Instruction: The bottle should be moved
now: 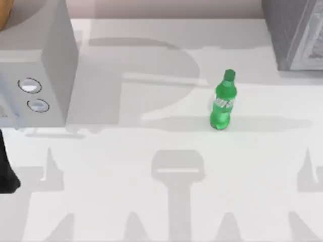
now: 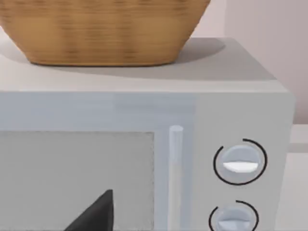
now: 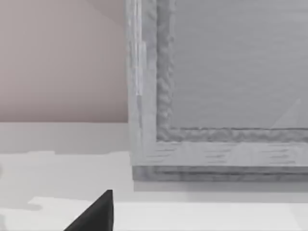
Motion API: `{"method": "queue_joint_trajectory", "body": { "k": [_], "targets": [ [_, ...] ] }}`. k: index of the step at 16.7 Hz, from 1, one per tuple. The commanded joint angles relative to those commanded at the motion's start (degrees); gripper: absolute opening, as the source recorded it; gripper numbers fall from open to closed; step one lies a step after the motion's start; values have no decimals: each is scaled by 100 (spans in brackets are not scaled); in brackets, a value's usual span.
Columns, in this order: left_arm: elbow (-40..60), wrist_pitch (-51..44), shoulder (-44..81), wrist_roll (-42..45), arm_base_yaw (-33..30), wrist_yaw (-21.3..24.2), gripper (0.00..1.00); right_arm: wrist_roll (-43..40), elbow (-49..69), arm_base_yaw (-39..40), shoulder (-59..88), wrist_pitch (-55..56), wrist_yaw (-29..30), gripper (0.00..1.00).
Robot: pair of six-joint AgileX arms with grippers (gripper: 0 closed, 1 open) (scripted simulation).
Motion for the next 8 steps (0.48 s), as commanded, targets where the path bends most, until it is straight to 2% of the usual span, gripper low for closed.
{"method": "queue_joint_trajectory", "body": {
  "k": [4, 8],
  "targets": [
    [0, 0, 0, 0, 0, 0, 100, 8, 66, 25, 175, 175, -75, 100],
    [0, 0, 0, 0, 0, 0, 100, 16, 358, 122, 1259, 1200, -442, 100]
  ]
}}
